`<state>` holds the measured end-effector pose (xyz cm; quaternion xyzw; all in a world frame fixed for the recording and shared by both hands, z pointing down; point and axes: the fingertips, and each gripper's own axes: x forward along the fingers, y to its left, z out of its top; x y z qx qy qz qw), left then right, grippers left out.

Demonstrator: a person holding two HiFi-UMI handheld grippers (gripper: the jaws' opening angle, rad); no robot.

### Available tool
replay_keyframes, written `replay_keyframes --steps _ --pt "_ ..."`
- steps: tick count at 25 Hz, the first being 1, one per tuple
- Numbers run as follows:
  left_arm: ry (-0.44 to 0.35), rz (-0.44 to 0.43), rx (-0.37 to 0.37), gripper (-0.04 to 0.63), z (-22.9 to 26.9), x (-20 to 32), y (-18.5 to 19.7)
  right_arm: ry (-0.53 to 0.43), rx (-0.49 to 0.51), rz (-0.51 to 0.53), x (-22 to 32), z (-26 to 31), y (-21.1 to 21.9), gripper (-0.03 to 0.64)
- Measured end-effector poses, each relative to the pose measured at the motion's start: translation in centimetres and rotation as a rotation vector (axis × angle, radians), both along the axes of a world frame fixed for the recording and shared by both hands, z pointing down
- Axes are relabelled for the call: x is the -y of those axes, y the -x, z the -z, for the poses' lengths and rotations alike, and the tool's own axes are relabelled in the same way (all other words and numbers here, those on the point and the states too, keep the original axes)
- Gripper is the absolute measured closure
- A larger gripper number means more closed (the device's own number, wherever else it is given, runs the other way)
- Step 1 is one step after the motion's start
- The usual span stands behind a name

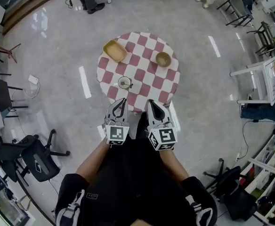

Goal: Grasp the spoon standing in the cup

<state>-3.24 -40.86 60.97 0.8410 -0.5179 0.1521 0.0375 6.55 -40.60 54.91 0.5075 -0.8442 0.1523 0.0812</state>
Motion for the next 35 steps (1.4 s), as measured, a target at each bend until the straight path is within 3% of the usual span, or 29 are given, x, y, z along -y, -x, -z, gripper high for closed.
replay_keyframes --steps 4,10,21,25,28,35 --pt "0.099 -0.004 0.039 0.566 -4.9 2.4 -1.1 0.029 0.003 0.035 2.9 -0.3 -0.5 0.589" --pt "0.186 0.0 0.156 0.468 -11.0 5.8 -2.1 0.073 -0.01 0.08 7.2 -1.8 -1.6 0.589" --pt "0.331 0.037 0.272 0.463 -19.0 8.8 -2.3 0.133 -0.018 0.09 10.5 -4.2 -3.9 0.589" --pt "0.359 0.046 0.293 0.471 -19.9 9.4 -2.3 0.142 -0.026 0.084 11.0 -4.6 -4.8 0.589" --pt "0.363 0.059 0.288 0.534 -20.0 9.5 -2.3 0.14 -0.028 0.08 11.2 -4.7 -5.1 0.589" --pt "0.339 0.066 0.258 0.54 -18.9 9.1 -2.1 0.129 -0.028 0.086 10.6 -4.5 -4.8 0.591"
